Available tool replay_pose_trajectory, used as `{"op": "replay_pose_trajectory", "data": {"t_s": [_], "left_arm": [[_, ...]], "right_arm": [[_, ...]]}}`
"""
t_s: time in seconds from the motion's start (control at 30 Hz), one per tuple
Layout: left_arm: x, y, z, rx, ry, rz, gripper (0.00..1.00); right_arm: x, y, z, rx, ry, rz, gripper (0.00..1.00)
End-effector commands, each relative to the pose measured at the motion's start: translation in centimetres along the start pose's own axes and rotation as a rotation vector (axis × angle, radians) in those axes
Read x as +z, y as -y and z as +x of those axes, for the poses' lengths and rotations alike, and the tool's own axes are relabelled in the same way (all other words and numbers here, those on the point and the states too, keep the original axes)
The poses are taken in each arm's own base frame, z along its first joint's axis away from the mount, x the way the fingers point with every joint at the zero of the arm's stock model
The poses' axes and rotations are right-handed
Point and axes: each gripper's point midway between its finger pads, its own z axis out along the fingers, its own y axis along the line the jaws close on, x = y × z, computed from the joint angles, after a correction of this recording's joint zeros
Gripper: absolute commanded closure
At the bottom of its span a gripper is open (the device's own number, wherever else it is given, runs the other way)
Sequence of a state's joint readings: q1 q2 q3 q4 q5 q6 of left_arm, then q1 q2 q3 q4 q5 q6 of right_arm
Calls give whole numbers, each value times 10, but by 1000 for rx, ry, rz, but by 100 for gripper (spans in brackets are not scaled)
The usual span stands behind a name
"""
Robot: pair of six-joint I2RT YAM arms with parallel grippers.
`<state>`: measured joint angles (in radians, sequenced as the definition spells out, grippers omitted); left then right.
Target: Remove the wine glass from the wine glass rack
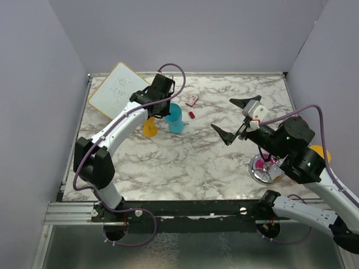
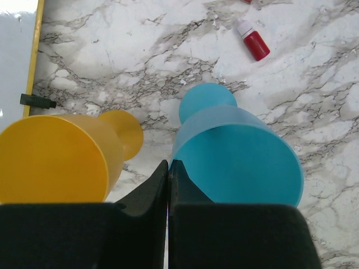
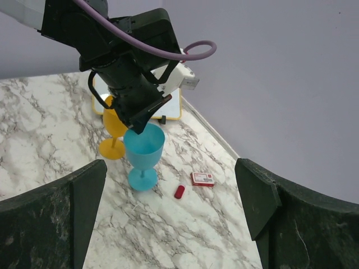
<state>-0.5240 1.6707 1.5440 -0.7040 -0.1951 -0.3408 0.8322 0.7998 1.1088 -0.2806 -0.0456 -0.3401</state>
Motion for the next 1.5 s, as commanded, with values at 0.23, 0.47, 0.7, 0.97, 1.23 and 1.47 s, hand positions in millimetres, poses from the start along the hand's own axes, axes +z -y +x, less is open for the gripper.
{"op": "replay_pose_trajectory", "data": {"t_s": [0.23, 0.47, 0.7, 0.97, 1.23, 1.47], "left_arm": [[11, -13, 27, 32, -77, -63, 100], [18, -13, 23, 34, -82, -74, 89], [10, -9, 13, 29, -55, -53, 65], [-56, 3, -29, -8, 111, 67, 41], [-140, -7, -58, -23, 361, 139, 26], [-180, 13, -51, 5, 639, 369, 17]], "right_arm": [[1, 8, -3, -10, 16, 49, 0], [2, 5, 2, -9, 2, 36, 1], [-1, 4, 1, -6, 7, 33, 1], [-6, 5, 9, 2, -23, 44, 1], [-12, 25, 28, 63, -121, 185, 1], [-20, 78, 55, 91, -345, 532, 1]]}}
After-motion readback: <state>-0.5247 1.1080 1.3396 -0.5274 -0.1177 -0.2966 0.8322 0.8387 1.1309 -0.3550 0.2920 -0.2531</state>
